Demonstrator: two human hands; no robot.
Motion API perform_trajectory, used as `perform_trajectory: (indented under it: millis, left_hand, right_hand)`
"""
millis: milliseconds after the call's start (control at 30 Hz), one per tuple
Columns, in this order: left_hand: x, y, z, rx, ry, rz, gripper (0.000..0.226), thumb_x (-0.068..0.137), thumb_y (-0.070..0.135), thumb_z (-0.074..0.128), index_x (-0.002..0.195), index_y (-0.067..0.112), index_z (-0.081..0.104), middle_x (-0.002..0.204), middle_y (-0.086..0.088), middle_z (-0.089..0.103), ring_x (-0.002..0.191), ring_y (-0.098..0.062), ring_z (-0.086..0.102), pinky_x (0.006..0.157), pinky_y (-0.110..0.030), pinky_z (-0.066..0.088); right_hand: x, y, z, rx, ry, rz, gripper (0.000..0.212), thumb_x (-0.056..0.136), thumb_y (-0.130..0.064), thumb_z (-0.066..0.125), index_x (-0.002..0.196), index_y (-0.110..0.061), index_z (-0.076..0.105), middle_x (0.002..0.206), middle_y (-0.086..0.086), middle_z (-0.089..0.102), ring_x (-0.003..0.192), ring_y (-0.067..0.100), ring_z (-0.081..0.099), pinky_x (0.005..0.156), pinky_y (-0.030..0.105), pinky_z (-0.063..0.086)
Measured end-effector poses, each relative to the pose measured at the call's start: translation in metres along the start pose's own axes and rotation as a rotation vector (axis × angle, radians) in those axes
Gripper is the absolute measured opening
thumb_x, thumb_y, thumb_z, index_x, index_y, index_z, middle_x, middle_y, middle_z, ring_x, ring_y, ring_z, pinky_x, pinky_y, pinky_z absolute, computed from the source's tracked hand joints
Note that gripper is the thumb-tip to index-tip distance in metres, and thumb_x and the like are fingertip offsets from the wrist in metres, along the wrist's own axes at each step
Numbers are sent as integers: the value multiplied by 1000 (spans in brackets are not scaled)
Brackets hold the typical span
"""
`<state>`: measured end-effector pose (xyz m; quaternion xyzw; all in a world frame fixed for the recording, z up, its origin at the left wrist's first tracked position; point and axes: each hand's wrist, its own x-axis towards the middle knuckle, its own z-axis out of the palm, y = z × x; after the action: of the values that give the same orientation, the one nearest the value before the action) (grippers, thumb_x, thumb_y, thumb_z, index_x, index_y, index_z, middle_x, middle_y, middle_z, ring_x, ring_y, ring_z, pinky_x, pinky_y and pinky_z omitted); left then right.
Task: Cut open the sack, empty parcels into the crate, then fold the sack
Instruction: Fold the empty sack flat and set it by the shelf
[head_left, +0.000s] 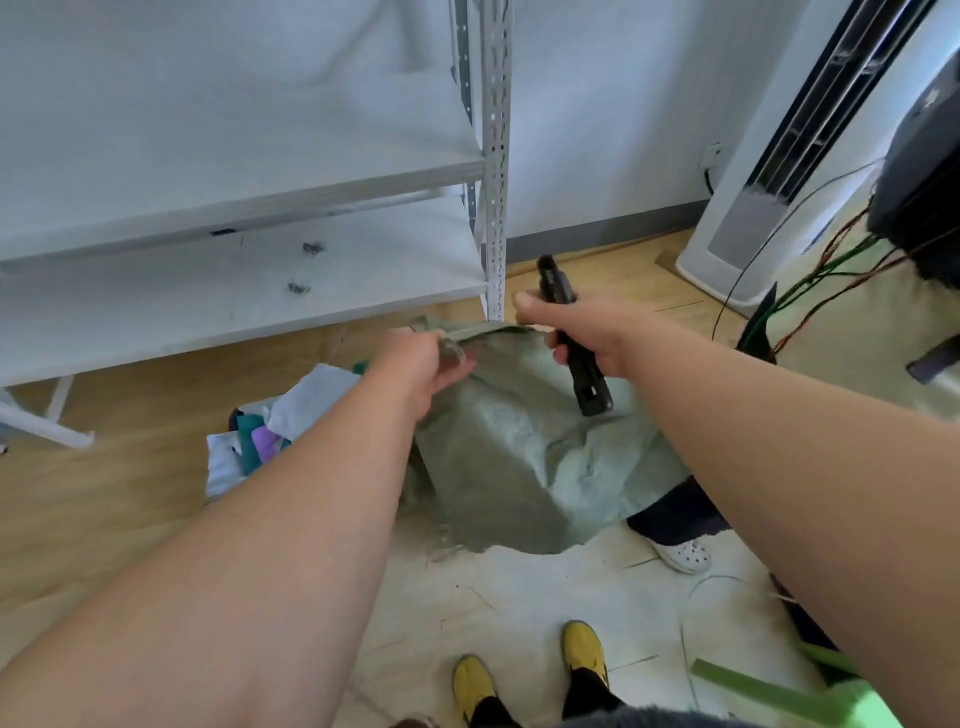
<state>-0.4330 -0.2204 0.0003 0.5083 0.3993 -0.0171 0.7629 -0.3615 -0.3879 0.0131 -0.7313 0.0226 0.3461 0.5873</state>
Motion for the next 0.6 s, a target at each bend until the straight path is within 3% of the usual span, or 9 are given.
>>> perform_trajectory:
  millis: [100,167,233,300,367,433,467,533,600]
  left_hand:
    - [-3,15,-9,-115,-30,18,22,100,-1,37,114,4,53,98,-14,66,80,-23,68,66,-33,61]
    - [-5,19,-11,-150,-70,26,22,100,-1,37,117,2,51,93,-13,64,78,-21,67,62,-31,61]
    - [-4,22,-13,-106,-37,67,17,100,6,45,114,3,54,100,-13,63,85,-23,66,67,-33,62]
    - [-1,26,-18,56,168,207,21,98,22,51,115,11,53,115,-10,61,99,-22,63,83,-37,57]
    - [1,33,-26,307,389,506,39,94,27,53,131,16,45,129,-2,54,111,-14,54,96,-31,46]
    - [2,39,-34,641,228,823,58,89,20,60,141,19,37,137,1,47,124,-12,43,108,-32,36]
    - [1,40,-36,820,104,886,68,84,19,64,145,22,33,141,2,44,131,-14,37,112,-34,31]
    - [-1,39,-36,1066,-25,844,84,77,26,72,147,28,26,145,3,41,136,-19,32,113,-38,29]
    - [-3,40,-32,1117,-51,762,67,77,36,74,136,32,43,131,3,54,126,-20,45,105,-36,37]
  right_hand:
    - [-6,5,17,-370,-49,-155,50,78,-29,79,124,-23,60,111,-5,59,75,8,55,61,19,44]
    - [2,9,26,-489,113,-222,40,77,-25,79,114,-23,63,106,-3,63,91,16,61,70,24,49]
    - [7,10,31,-466,218,-239,22,83,-22,72,103,-18,64,96,2,64,91,21,61,77,31,49]
    - [8,6,33,-427,242,-270,22,86,-19,69,104,-10,63,91,3,61,84,19,56,71,29,45]
    - [7,-1,35,-389,245,-323,26,84,-17,71,105,-6,61,90,3,59,80,17,54,65,22,41]
    - [5,-7,38,-361,235,-352,26,79,-16,76,97,-8,59,85,1,58,75,15,53,64,23,42]
    - [5,-10,40,-354,218,-358,25,76,-16,78,91,-12,58,81,-1,57,72,15,52,63,25,43]
    - [5,-13,46,-353,169,-369,29,74,-15,80,83,-18,53,72,-4,53,63,13,50,60,24,43]
    - [4,-14,50,-353,119,-387,29,74,-13,80,85,-17,53,69,-5,51,57,10,48,55,21,39]
